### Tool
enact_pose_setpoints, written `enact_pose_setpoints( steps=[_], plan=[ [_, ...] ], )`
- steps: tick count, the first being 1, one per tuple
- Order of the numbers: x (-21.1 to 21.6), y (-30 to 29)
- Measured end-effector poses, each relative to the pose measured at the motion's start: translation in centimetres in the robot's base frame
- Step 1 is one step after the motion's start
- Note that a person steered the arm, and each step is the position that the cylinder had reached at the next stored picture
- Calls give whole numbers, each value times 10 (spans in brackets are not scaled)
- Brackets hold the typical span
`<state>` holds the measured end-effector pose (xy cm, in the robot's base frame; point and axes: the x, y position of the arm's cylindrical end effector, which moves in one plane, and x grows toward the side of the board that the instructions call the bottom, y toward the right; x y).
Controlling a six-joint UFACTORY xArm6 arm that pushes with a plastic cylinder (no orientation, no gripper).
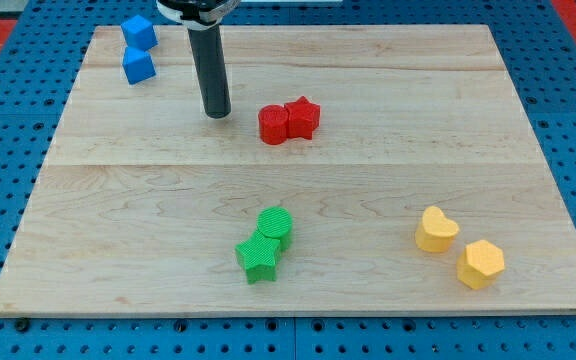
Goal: Move the blue triangle to the top left side of the board
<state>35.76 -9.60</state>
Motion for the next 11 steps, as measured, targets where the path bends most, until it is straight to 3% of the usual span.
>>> enact_pose_setpoints(
  steps=[1,2,5,11],
  plan=[
    [-9,-47],
    [-45,-74],
    [-93,-121],
    [-77,-84]
  ],
)
